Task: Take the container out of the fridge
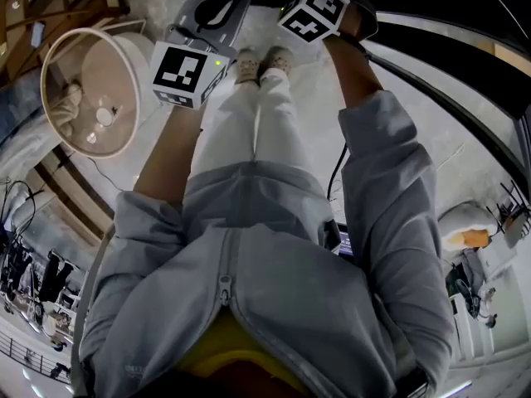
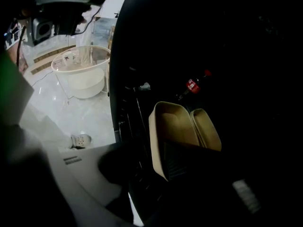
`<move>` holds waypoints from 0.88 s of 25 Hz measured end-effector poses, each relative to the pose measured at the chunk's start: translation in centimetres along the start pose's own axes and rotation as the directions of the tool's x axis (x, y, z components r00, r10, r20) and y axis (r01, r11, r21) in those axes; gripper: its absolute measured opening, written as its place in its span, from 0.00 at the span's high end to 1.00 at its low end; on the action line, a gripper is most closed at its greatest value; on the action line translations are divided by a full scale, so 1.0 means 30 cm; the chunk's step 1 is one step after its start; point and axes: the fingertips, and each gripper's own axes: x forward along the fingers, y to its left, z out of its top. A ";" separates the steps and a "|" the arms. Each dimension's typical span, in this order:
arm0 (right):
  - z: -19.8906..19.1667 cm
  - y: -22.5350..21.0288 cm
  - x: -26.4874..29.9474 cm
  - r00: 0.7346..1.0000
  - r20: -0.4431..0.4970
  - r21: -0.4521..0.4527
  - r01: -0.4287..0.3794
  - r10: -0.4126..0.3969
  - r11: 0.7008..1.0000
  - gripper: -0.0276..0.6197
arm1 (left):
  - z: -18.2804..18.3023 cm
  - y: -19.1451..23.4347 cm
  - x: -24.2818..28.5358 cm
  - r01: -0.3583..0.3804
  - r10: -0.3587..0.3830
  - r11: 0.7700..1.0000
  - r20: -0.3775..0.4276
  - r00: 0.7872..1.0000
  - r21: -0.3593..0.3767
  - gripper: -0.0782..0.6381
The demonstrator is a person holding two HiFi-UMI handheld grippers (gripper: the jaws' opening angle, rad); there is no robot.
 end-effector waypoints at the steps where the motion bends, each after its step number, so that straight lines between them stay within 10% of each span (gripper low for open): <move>1: -0.005 -0.002 0.014 1.000 -0.012 -0.017 -0.005 0.005 1.000 0.73 | -0.001 0.003 0.000 -0.002 0.002 1.000 0.000 1.000 -0.001 0.88; 22: -0.034 0.072 0.073 0.992 -0.109 -0.263 -0.094 0.068 0.960 0.95 | -0.020 0.021 0.000 -0.002 0.001 1.000 -0.018 1.000 -0.012 0.88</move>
